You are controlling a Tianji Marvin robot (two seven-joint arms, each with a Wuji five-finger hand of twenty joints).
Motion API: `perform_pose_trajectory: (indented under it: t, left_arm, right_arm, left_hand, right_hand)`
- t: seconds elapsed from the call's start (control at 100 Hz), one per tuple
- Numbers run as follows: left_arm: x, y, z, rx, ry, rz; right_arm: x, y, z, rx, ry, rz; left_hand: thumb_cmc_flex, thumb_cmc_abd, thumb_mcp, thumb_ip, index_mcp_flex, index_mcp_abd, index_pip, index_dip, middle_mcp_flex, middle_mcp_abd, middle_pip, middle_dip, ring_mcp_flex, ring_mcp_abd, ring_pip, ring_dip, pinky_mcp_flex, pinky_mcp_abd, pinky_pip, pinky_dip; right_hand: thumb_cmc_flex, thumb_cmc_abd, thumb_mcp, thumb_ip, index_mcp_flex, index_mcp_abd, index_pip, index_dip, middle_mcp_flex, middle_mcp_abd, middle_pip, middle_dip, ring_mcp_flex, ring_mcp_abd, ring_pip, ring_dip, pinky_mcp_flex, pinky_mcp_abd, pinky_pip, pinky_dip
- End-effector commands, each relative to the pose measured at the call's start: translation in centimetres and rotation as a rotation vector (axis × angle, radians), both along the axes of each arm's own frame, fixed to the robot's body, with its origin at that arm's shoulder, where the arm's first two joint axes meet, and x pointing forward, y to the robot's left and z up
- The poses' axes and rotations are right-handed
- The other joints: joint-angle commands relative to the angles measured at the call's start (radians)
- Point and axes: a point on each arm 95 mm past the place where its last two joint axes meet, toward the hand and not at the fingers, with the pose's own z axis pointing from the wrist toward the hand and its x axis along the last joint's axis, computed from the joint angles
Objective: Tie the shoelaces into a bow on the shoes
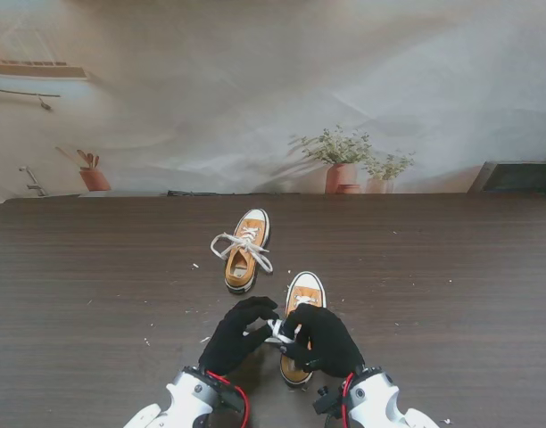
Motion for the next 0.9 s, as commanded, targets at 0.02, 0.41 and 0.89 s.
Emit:
perform_pose_trajectory:
  t: [0.02, 0.41, 0.89]
  left_arm:
    - [0.2, 0.4, 0.5, 0.010, 0.000, -0.026]
    - [1.0, 0.9, 1.2, 0.007, 0.012, -0.073]
    - [1.1, 1.2, 1.0, 0.052, -0.018, -0.057]
  right_arm:
    - [-0.2, 0.1, 0.0, -0.003, 0.007, 0.013]
    - [-0.1, 0.2, 0.0, 0.001, 0.014, 0.014]
    - [-0.2, 0.0, -0.1, 0.000, 0.018, 0.004]
  left_hand:
    - [0.022, 0.086, -0.032, 0.009, 0.016, 0.026, 0.069, 0.065, -0.019, 0.007, -0.019, -0.003, -0.024, -0.023, -0.021, -0.003, -0.018, -0.052, -0.019, -0.002]
    - [-0.167, 0.073, -0.029, 0.030, 0.318, 0.073, 0.207, 0.206, 0.173, 0.010, 0.084, 0.083, 0.084, 0.003, 0.058, 0.059, 0.026, -0.019, -0.012, -0.017]
    - [-0.251, -0.029, -0.013, 0.037, 0.137, -0.019, -0.233, -0.145, 0.125, 0.002, -0.013, 0.008, 0.079, -0.006, 0.044, 0.014, 0.046, -0.020, -0.011, -0.045]
  right_hand:
    - [0.016, 0.018, 0.044, 0.020, 0.037, -0.046, 0.010, 0.025, 0.013, -0.029, -0.007, 0.009, 0.019, -0.002, 0.006, -0.009, -0.004, -0.011, 0.011, -0.001]
    - [0.016, 0.018, 0.045, 0.020, 0.036, -0.041, 0.010, 0.025, 0.013, -0.028, -0.006, 0.009, 0.021, -0.001, 0.005, -0.010, -0.004, -0.011, 0.011, -0.001]
    - [0.015, 0.017, 0.045, 0.020, 0.037, -0.041, 0.011, 0.024, 0.013, -0.027, -0.005, 0.008, 0.021, 0.000, 0.004, -0.010, -0.004, -0.011, 0.011, -0.001]
